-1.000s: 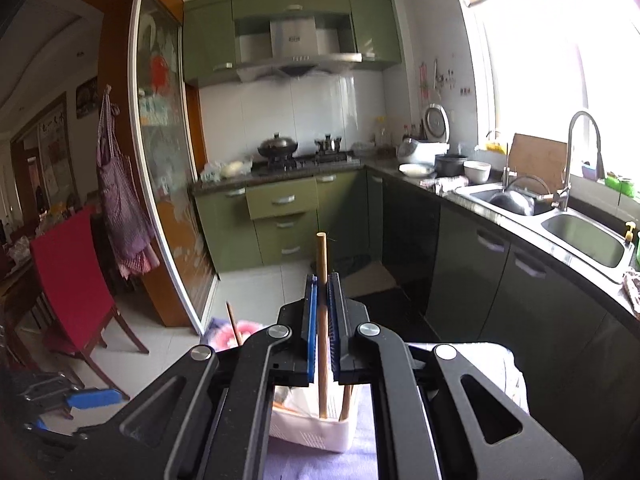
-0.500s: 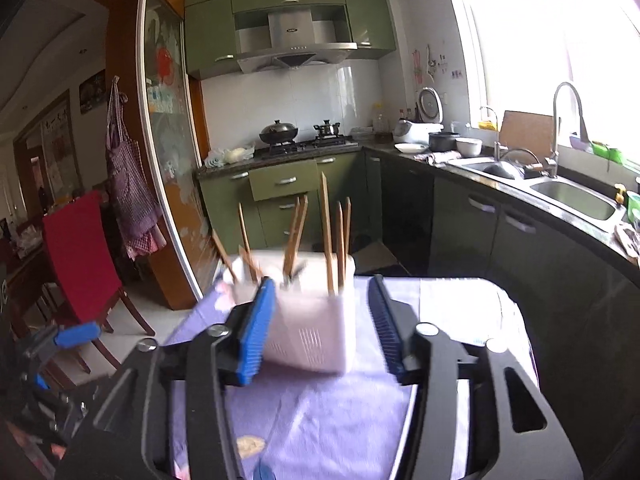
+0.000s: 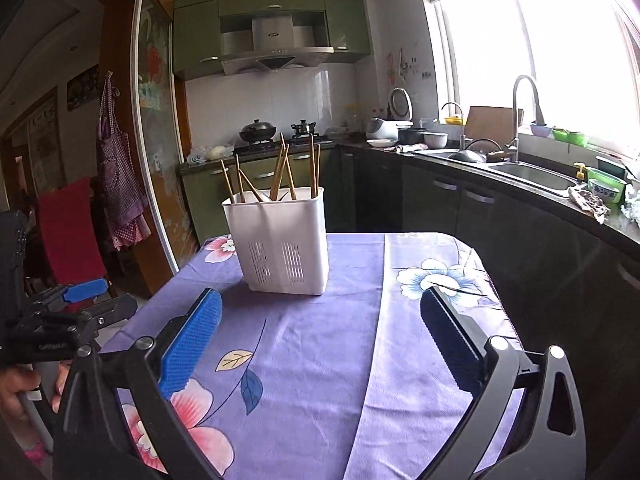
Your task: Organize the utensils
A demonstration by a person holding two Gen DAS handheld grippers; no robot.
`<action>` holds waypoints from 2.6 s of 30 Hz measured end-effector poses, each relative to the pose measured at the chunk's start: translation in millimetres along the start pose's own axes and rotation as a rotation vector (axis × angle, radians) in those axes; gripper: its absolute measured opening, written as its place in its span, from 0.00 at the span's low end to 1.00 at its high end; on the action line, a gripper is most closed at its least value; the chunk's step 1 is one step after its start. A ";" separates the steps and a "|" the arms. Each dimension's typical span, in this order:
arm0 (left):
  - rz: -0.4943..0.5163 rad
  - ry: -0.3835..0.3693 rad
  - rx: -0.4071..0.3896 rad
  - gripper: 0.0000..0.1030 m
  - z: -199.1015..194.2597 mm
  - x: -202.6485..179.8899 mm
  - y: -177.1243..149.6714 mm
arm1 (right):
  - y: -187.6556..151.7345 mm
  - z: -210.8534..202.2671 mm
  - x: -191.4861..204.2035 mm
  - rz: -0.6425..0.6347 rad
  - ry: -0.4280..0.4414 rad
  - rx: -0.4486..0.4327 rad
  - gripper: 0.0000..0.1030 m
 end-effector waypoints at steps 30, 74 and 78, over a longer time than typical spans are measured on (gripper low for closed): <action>0.014 0.041 -0.054 0.93 -69.6 -14.5 -37.0 | -10.5 -85.4 8.8 -0.029 -0.039 -0.019 0.95; 0.023 0.099 -0.038 0.93 -75.9 -15.3 -40.7 | -15.4 -85.5 20.1 -0.036 -0.006 -0.013 0.95; 0.024 0.100 -0.039 0.93 -75.9 -15.1 -40.7 | -16.2 -84.0 21.7 -0.037 -0.003 -0.010 0.95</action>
Point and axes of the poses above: each gripper's, at about its wrist camera, not at the fingertips, and z roughly the way its jaws point, x to its left, y to its top, the point moved 3 cm from there along z, roughly the way its jaws point, and after that the axes turned 5 degrees about x, right-handed, at the moved point
